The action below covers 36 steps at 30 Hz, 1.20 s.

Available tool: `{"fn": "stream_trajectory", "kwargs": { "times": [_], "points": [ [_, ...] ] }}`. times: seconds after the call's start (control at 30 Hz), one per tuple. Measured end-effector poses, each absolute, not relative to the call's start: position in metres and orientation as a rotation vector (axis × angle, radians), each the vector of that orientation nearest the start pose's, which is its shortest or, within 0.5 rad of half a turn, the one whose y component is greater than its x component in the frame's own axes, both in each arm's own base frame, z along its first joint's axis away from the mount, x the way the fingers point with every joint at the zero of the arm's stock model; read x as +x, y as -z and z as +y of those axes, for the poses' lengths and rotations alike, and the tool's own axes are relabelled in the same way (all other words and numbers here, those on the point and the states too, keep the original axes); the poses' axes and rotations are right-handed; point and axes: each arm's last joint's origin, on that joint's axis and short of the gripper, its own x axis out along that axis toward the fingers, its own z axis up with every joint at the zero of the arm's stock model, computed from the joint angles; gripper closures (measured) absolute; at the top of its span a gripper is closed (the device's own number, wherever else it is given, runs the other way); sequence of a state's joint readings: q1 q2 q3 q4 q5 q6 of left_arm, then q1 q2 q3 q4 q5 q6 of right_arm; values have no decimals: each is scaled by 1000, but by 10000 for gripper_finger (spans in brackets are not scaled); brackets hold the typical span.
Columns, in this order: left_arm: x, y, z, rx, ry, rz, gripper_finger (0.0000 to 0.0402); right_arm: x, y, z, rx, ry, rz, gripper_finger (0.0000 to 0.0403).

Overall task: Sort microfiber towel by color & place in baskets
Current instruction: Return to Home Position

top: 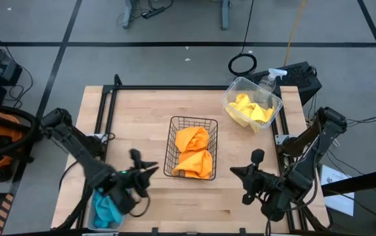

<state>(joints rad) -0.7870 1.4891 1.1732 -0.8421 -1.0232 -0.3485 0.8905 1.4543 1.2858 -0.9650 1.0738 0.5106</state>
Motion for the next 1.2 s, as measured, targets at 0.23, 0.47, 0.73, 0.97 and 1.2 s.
{"fn": "stream_trajectory", "kwargs": {
  "times": [0.23,0.47,0.73,0.97,1.2],
  "points": [
    [265,-259,-171,524,36,575,395,185,-269,176,-371,291,488,400],
    [285,-267,-125,504,56,444,388,174,-251,157,-301,130,387,402],
    [258,-275,-75,317,85,352,395,156,-237,135,-244,37,228,402],
    [208,-278,-60,280,47,225,394,149,-212,116,-170,-121,128,402],
    [172,-257,-48,248,16,169,393,146,-188,92,-131,-153,40,402]
  ]
}}
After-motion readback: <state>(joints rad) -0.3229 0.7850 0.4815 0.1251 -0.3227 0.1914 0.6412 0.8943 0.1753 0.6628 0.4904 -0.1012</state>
